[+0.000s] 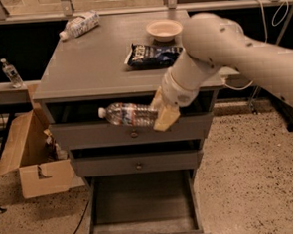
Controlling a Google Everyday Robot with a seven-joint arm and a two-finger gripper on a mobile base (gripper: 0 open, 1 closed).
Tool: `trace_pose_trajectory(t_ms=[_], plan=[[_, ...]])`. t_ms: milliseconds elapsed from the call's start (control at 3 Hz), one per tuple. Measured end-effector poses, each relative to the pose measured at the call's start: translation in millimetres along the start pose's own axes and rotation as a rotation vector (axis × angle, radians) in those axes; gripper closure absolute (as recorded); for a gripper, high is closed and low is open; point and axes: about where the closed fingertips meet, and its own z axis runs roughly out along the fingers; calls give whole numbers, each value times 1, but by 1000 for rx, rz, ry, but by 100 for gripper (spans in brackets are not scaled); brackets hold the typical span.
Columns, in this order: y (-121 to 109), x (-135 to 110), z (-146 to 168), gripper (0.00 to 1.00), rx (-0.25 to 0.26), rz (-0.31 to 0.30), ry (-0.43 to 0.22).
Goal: Place water bottle into bottom drawer
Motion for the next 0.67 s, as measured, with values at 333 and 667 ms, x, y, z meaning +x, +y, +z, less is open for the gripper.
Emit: trace_pose_trajectory(t_ms=[333, 667], plan=[[44, 58, 30, 100, -19, 85, 42], [90, 113, 64, 100, -17, 190, 55]])
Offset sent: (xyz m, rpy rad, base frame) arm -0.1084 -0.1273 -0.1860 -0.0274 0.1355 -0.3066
